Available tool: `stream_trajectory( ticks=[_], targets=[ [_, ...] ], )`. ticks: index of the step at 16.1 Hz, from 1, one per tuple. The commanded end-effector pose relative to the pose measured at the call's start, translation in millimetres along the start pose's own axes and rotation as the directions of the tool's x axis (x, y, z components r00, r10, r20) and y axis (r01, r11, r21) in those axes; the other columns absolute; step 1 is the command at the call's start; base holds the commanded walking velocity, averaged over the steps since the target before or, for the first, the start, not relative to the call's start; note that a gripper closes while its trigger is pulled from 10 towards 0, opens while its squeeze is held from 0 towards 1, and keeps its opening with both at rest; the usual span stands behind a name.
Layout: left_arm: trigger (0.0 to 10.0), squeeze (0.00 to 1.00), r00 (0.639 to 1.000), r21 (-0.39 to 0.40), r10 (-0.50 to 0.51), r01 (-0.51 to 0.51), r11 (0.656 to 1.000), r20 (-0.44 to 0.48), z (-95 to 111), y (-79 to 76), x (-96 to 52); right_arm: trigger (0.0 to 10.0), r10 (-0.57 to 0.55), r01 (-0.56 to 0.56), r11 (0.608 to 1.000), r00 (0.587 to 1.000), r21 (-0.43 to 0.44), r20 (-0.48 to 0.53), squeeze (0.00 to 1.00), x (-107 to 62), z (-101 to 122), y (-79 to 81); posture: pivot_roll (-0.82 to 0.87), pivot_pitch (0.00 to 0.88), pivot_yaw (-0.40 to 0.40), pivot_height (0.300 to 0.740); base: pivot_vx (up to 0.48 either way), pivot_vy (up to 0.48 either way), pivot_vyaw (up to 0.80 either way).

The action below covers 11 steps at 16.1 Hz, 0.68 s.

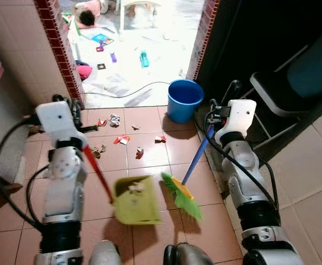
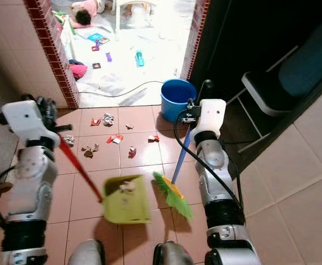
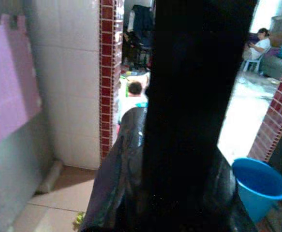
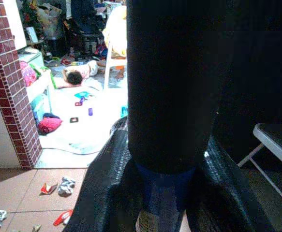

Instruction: Sweep floor

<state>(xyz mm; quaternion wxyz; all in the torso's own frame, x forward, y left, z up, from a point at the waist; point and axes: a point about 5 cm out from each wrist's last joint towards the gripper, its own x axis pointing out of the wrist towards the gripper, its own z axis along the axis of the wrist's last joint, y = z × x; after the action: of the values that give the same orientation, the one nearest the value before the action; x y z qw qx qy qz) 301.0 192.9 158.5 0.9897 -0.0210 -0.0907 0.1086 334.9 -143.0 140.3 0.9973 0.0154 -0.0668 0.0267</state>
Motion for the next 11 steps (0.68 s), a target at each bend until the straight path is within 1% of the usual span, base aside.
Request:
stream_trajectory(
  ticks=[1,2,4,6,7,10,11],
  targets=[
    [10.0,0.0,0.994,-0.031,-0.025,0.029,0.999,0.102,21,-6.8,9.7,10.0,-0.013,0.013,1.0,0.999,0.0,0.036,0.0,0.7,8,-3.5,-0.01,0.06,-0.049,0.74,0.0,0.0,-0.8],
    [10.0,0.0,0.993,-0.032,-0.023,0.027,0.999,0.119,26,-5.1,12.4,10.0,-0.005,0.005,1.0,0.999,0.0,0.035,0.0,0.6,8,-1.6,-0.01,0.06,-0.049,0.74,0.0,0.0,-0.8],
    [10.0,0.0,0.992,-0.037,-0.015,0.02,0.999,0.128,28,-4.1,14.8,10.0,0.0,0.0,1.0,0.999,0.002,0.034,0.0,1.4,7,0.3,0.0,0.056,-0.048,0.74,0.0,0.0,-0.8],
    [10.0,0.0,0.99,-0.043,-0.008,0.015,0.999,0.142,32,-4.2,16.7,10.0,0.004,-0.004,1.0,0.999,0.005,0.034,0.0,2.1,8,1.4,-0.01,0.054,-0.049,0.74,0.24,0.0,-0.72],
    [10.0,0.0,0.989,-0.044,-0.005,0.012,0.999,0.148,34,-3.9,17.2,10.0,0.005,-0.005,1.0,0.999,0.005,0.033,0.0,2.0,8,1.5,-0.01,0.054,-0.049,0.74,0.244,0.0,-0.47],
    [10.0,0.0,0.978,-0.063,0.028,-0.015,0.998,0.206,51,0.1,25.3,10.0,0.006,-0.006,1.0,1.0,-0.004,0.019,0.0,0.2,4,1.2,-0.01,0.055,-0.051,0.74,0.271,0.0,0.0],
    [10.0,0.0,0.976,-0.065,0.034,-0.02,0.998,0.213,54,1.2,26.7,10.0,0.006,-0.006,1.0,1.0,-0.005,0.017,0.0,0.0,4,1.2,-0.01,0.055,-0.051,0.74,0.292,0.0,-0.58]
  ],
)
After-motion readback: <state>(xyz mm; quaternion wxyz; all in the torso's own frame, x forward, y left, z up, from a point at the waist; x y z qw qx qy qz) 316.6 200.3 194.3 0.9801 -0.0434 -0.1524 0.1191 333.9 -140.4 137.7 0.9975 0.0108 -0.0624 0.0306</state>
